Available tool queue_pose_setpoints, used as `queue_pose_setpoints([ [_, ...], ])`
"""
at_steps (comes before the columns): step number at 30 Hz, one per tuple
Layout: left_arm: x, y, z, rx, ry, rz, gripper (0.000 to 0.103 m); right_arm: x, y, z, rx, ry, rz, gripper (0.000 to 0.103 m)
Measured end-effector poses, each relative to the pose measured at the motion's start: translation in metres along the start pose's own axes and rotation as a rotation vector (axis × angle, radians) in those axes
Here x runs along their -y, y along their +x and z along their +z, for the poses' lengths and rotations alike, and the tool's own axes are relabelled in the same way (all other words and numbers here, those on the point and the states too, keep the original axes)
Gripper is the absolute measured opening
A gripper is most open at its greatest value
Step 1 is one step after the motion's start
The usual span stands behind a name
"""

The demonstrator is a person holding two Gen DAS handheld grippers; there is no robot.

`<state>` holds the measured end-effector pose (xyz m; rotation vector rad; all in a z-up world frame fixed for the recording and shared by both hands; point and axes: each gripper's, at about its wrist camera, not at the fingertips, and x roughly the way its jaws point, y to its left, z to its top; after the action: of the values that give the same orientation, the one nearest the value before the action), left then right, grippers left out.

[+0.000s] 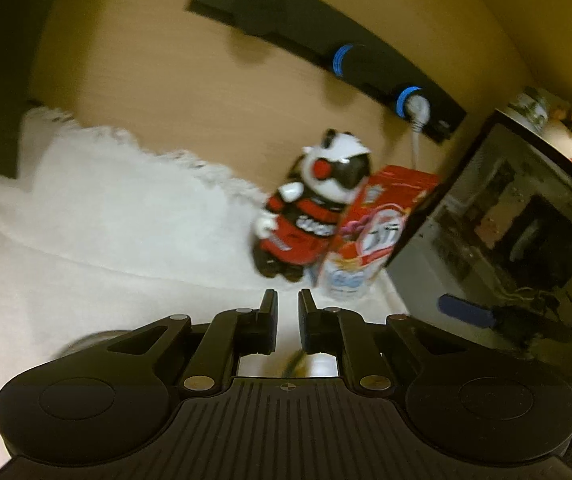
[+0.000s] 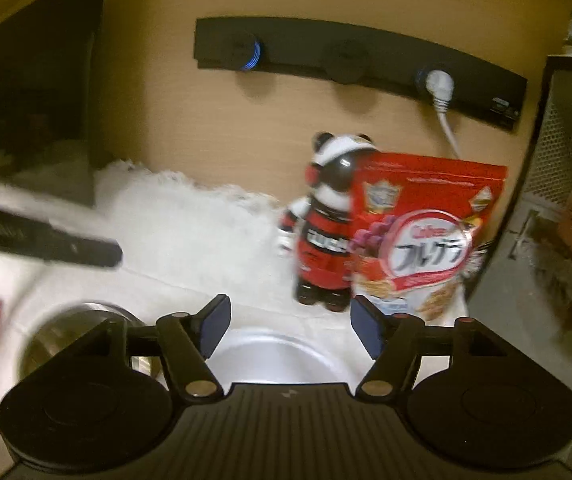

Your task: Organize plates and bowls

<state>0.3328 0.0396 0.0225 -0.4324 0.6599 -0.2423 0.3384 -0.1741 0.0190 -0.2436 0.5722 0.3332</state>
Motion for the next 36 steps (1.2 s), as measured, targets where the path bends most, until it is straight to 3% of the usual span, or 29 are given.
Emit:
queue_pose_setpoints([
  [3,0.018,0.008,-0.011,0.034,0.002,0.063,0.014,0.032,0.011,-0.014,-0.055,0.039,0.026,0.067],
  [7,0.036,0.017,-0.020,-0.061,0.031,0.156,0.015,0.064,0.022,-0.033,-0.134,0.103,0.092,0.067],
  [12,0.045,0.038,-0.034,-0.189,0.017,0.152,0.015,0.076,0.042,-0.053,-0.245,0.179,0.182,0.067],
  [18,0.057,0.060,-0.045,-0.272,0.111,0.282,0.017,0.077,0.059,-0.069,-0.286,0.209,0.187,0.067],
  [28,0.062,0.066,-0.041,-0.307,0.147,0.300,0.020,0.072,0.066,-0.074,-0.302,0.238,0.187,0.068],
  [36,0.048,0.044,-0.031,-0.268,0.030,0.236,0.020,0.070,0.075,-0.079,-0.338,0.222,0.149,0.068],
])
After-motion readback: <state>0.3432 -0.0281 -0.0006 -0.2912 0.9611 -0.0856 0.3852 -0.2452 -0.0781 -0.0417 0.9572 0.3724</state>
